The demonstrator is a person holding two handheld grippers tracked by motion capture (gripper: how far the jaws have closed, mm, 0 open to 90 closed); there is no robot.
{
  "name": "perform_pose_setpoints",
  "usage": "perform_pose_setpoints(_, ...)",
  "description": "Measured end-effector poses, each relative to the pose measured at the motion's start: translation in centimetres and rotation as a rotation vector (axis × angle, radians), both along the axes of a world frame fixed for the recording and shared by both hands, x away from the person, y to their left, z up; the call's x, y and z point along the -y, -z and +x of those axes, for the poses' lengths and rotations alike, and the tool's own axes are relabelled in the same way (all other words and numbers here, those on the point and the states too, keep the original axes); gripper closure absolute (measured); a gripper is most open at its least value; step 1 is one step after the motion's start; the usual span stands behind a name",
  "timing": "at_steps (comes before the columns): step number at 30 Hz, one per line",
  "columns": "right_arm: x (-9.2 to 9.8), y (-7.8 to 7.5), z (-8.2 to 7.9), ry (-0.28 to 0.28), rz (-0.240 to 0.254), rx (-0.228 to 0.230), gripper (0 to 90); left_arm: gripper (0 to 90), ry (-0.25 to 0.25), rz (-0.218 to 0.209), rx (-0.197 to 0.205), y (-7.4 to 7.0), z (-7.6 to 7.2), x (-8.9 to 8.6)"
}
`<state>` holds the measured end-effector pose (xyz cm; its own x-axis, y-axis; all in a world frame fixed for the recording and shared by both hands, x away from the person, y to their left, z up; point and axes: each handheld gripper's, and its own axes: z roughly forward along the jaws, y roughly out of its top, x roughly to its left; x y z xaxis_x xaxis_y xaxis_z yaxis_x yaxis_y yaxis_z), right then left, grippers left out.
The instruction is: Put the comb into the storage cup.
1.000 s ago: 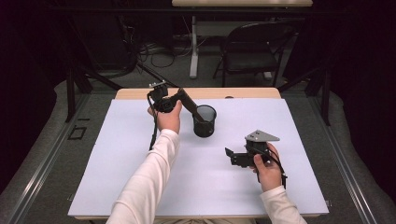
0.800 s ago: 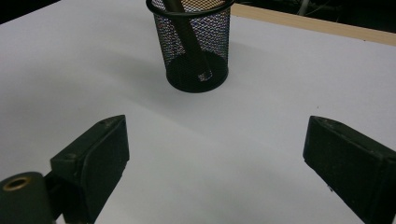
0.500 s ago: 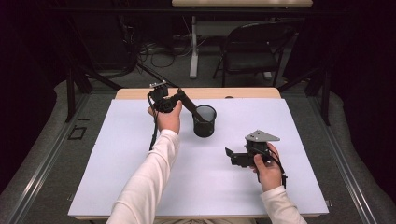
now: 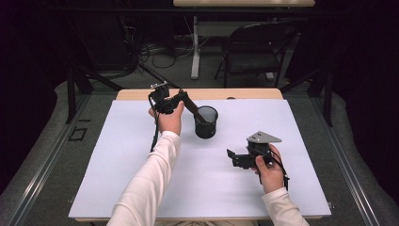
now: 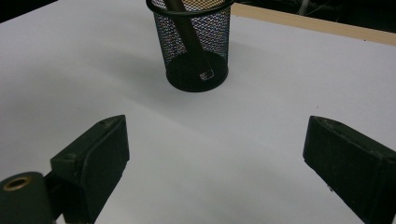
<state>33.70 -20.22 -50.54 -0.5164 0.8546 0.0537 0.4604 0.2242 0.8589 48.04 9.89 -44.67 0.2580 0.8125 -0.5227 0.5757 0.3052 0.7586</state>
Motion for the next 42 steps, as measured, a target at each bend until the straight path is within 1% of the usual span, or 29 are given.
perform_pose_setpoints(1,0.01,-0.01,0.0,0.0,-0.002,-0.002,6.9,66.4,-0.002,-0.004,-0.001,0.01,0.0,0.02)
perform_pose_setpoints(2,0.01,0.0,-0.01,0.0,-0.002,-0.002,6.9,65.0,-0.003,0.004,0.0,0.02,0.0,-0.03)
perform_pose_setpoints(3,0.01,-0.01,-0.01,0.0,-0.002,-0.002,6.9,63.6,-0.015,0.01,0.001,0.03,-0.01,0.02)
perform_pose_setpoints(5,0.01,0.0,-0.01,-0.001,-0.001,0.0,6.9,60.9,-0.02,0.013,0.002,0.04,-0.02,0.01)
perform_pose_setpoints(9,0.01,0.0,-0.01,0.001,-0.002,-0.001,7.0,55.3,-0.028,-0.007,0.011,0.02,-0.03,0.09)
perform_pose_setpoints(13,-0.01,-0.01,-0.03,0.0,-0.002,-0.003,7.0,50.9,-0.022,-0.013,0.016,-0.04,-0.06,-0.04)
perform_pose_setpoints(18,-0.03,0.0,-0.04,0.0,-0.004,-0.006,7.0,49.5,-0.022,-0.027,0.022,-0.2,-0.12,-0.07)
perform_pose_setpoints(22,-0.04,0.01,-0.05,-0.001,-0.005,-0.008,7.0,46.8,-0.022,-0.026,0.039,-0.32,-0.15,-0.1)
perform_pose_setpoints(23,-0.05,0.02,-0.05,0.0,-0.005,-0.009,7.0,45.2,-0.021,-0.026,0.041,-0.34,-0.14,-0.16)
perform_pose_setpoints(27,-0.11,0.11,-0.03,0.002,-0.004,-0.008,7.0,43.4,-0.017,-0.026,0.041,-0.39,-0.17,-0.27)
perform_pose_setpoints(29,-0.11,0.13,-0.01,-0.001,-0.008,-0.006,7.0,42.7,-0.014,-0.018,0.044,-0.43,-0.18,-0.36)
perform_pose_setpoints(30,-0.11,0.13,0.0,-0.001,-0.009,-0.006,7.0,42.2,-0.02,-0.024,0.045,-0.47,-0.19,-0.31)
perform_pose_setpoints(31,-0.1,0.14,0.0,-0.001,-0.009,-0.006,7.0,41.7,-0.019,-0.017,0.046,-0.52,-0.22,-0.35)
perform_pose_setpoints(32,-0.1,0.14,0.01,-0.001,-0.009,-0.006,7.0,41.3,-0.025,-0.021,0.051,-0.52,-0.23,-0.3)
perform_pose_setpoints(33,-0.1,0.15,0.0,0.0,-0.008,-0.007,7.0,40.9,-0.024,-0.012,0.056,-0.55,-0.24,-0.32)
perform_pose_setpoints(38,-0.1,0.19,0.02,-0.001,-0.011,-0.01,7.0,40.8,-0.017,-0.005,0.056,-0.62,-0.28,-0.37)
perform_pose_setpoints(42,-0.14,0.25,0.02,-0.001,-0.011,-0.012,7.0,40.7,-0.014,-0.003,0.077,-0.74,-0.31,-0.46)
